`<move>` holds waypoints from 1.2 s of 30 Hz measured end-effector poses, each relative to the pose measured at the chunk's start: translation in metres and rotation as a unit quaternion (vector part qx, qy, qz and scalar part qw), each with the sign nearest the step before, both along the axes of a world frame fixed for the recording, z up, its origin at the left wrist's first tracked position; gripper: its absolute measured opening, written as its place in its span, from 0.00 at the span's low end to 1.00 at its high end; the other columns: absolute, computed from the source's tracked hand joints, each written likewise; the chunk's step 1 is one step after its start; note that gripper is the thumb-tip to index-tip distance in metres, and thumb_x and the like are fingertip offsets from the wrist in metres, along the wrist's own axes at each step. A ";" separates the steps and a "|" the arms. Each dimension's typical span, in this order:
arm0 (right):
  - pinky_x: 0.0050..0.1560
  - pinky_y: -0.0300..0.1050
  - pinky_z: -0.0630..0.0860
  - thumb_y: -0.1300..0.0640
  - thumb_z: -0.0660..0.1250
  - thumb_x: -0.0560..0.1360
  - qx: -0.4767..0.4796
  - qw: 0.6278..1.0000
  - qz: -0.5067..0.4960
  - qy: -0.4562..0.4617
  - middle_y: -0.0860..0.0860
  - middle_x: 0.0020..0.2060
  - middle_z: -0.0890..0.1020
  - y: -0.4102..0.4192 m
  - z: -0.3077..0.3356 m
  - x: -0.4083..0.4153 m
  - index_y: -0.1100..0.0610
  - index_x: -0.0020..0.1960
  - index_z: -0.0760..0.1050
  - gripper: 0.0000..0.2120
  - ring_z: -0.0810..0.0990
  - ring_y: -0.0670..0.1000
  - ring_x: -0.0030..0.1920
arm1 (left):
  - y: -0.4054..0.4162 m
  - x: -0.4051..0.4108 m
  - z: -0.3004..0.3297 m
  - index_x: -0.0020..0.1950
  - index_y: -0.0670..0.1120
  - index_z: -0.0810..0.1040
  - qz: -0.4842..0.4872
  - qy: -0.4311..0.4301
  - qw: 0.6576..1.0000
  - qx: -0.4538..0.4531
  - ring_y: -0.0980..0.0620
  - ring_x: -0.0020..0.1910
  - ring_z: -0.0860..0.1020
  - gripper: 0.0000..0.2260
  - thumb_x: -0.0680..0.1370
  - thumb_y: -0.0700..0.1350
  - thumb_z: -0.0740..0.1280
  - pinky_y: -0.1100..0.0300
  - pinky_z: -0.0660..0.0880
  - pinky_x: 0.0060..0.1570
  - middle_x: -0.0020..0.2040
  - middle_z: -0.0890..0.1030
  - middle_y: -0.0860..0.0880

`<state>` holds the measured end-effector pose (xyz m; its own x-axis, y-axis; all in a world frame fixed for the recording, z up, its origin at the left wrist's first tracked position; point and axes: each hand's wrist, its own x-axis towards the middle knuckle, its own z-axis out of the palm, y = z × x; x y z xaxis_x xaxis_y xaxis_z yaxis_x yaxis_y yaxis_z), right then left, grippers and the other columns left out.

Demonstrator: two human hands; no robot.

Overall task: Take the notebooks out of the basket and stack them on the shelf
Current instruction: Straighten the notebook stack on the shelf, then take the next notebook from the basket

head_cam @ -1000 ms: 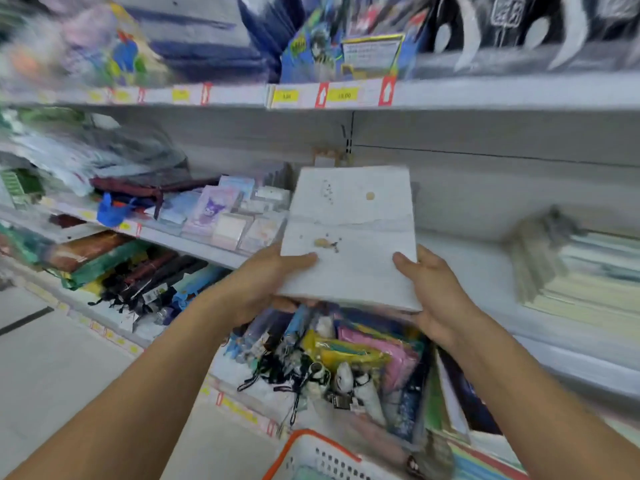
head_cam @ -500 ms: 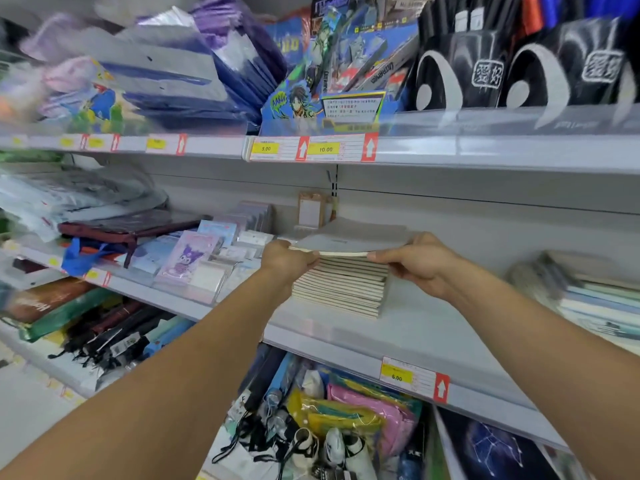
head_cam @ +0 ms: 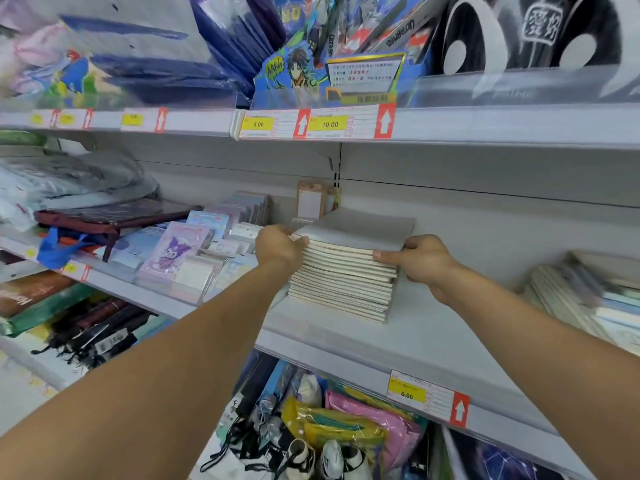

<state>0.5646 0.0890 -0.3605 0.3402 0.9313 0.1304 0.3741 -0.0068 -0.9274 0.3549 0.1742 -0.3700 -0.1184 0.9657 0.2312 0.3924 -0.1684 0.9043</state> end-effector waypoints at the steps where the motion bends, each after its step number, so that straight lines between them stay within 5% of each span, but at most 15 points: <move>1: 0.34 0.35 0.70 0.55 0.78 0.70 -0.005 1.000 0.002 -0.005 0.51 0.51 0.83 0.001 0.000 -0.001 0.60 0.58 0.80 0.20 0.78 0.44 0.40 | 0.001 -0.001 -0.003 0.65 0.41 0.77 -0.005 -0.002 1.000 0.006 0.42 0.61 0.76 0.18 0.77 0.45 0.71 0.56 0.71 0.60 0.60 0.80 0.43; 5: 0.51 0.44 0.76 0.49 0.75 0.72 -0.001 0.997 -0.035 -0.073 0.55 0.61 0.79 0.000 -0.002 -0.004 0.60 0.63 0.75 0.25 0.79 0.53 0.55 | -0.010 -0.008 -0.011 0.68 0.42 0.75 -0.051 -0.012 0.998 0.039 0.46 0.57 0.77 0.19 0.78 0.45 0.69 0.59 0.72 0.57 0.55 0.79 0.45; 7: 0.60 0.46 0.74 0.46 0.74 0.73 0.089 0.979 -0.109 -0.145 0.56 0.63 0.74 -0.024 -0.010 -0.019 0.60 0.66 0.71 0.28 0.76 0.54 0.59 | -0.032 -0.012 -0.020 0.69 0.44 0.72 -0.046 -0.028 0.993 0.101 0.49 0.55 0.76 0.20 0.79 0.46 0.68 0.62 0.73 0.54 0.58 0.77 0.47; 9: 0.54 0.42 0.75 0.48 0.70 0.76 0.249 0.941 -0.141 -0.180 0.54 0.59 0.74 -0.072 -0.041 -0.046 0.58 0.64 0.73 0.21 0.76 0.50 0.54 | -0.071 -0.018 -0.053 0.65 0.44 0.73 -0.029 -0.037 0.982 0.183 0.57 0.48 0.76 0.16 0.79 0.45 0.67 0.70 0.72 0.47 0.52 0.78 0.49; 11: 0.43 0.39 0.74 0.52 0.68 0.77 0.295 0.934 -0.088 -0.179 0.51 0.49 0.78 -0.119 -0.104 -0.079 0.56 0.54 0.76 0.10 0.78 0.47 0.45 | -0.118 -0.027 -0.109 0.56 0.45 0.77 -0.038 -0.029 0.980 0.193 0.61 0.39 0.76 0.08 0.79 0.45 0.66 0.68 0.73 0.42 0.41 0.79 0.53; 14: 0.35 0.44 0.71 0.52 0.70 0.76 0.034 0.985 0.095 -0.143 0.49 0.32 0.78 -0.170 -0.241 -0.115 0.54 0.39 0.75 0.09 0.75 0.46 0.32 | -0.186 -0.050 -0.226 0.48 0.46 0.79 -0.069 0.044 0.996 0.022 0.53 0.38 0.79 0.04 0.76 0.46 0.69 0.58 0.76 0.42 0.38 0.81 0.49; 16: 0.33 0.46 0.64 0.50 0.74 0.73 -0.208 0.960 0.148 -0.118 0.49 0.26 0.69 -0.199 -0.323 -0.125 0.53 0.31 0.67 0.19 0.68 0.47 0.28 | -0.230 -0.076 -0.295 0.52 0.45 0.81 -0.074 0.147 0.973 -0.162 0.47 0.47 0.82 0.09 0.75 0.48 0.71 0.58 0.75 0.48 0.45 0.84 0.45; 20: 0.34 0.46 0.75 0.46 0.78 0.66 -0.431 0.902 -0.007 0.014 0.50 0.32 0.77 -0.257 -0.411 -0.127 0.54 0.35 0.74 0.17 0.77 0.47 0.33 | -0.292 -0.118 -0.371 0.64 0.42 0.76 -0.086 0.292 0.874 -0.378 0.42 0.61 0.77 0.19 0.76 0.49 0.69 0.57 0.72 0.56 0.61 0.80 0.42; 24: 0.35 0.45 0.81 0.41 0.80 0.61 -0.467 0.874 -0.077 0.107 0.55 0.44 0.82 -0.282 -0.437 -0.148 0.59 0.53 0.76 0.31 0.83 0.53 0.39 | -0.315 -0.116 -0.394 0.69 0.42 0.70 -0.154 0.357 0.826 -0.409 0.43 0.66 0.73 0.21 0.79 0.49 0.64 0.56 0.69 0.64 0.68 0.75 0.43; 27: 0.39 0.44 0.80 0.42 0.81 0.60 -0.448 0.885 -0.093 0.087 0.53 0.48 0.85 -0.281 -0.449 -0.164 0.55 0.53 0.81 0.27 0.83 0.52 0.40 | -0.327 -0.112 -0.401 0.72 0.41 0.67 -0.198 0.380 0.789 -0.440 0.44 0.70 0.69 0.21 0.80 0.48 0.60 0.56 0.65 0.67 0.72 0.70 0.41; 32: 0.43 0.43 0.77 0.46 0.79 0.65 -0.448 0.890 -0.075 0.044 0.53 0.46 0.83 -0.271 -0.455 -0.165 0.55 0.52 0.81 0.21 0.84 0.55 0.47 | -0.323 -0.115 -0.400 0.72 0.42 0.66 -0.194 0.341 0.796 -0.460 0.43 0.69 0.69 0.22 0.79 0.45 0.61 0.56 0.66 0.65 0.71 0.69 0.41; 36: 0.37 0.43 0.76 0.52 0.77 0.70 -0.460 0.887 -0.044 0.020 0.53 0.34 0.78 -0.269 -0.455 -0.148 0.57 0.37 0.73 0.15 0.82 0.55 0.40 | -0.320 -0.114 -0.399 0.73 0.43 0.67 -0.170 0.293 0.828 -0.447 0.43 0.68 0.71 0.26 0.77 0.49 0.68 0.54 0.69 0.65 0.70 0.72 0.43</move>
<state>0.4162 -0.1797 -0.8150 0.4049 0.6069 -0.6839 0.3019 -0.7947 -0.5265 0.2409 -0.1459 -0.7690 0.0752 0.7368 -0.6719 0.8756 0.2736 0.3980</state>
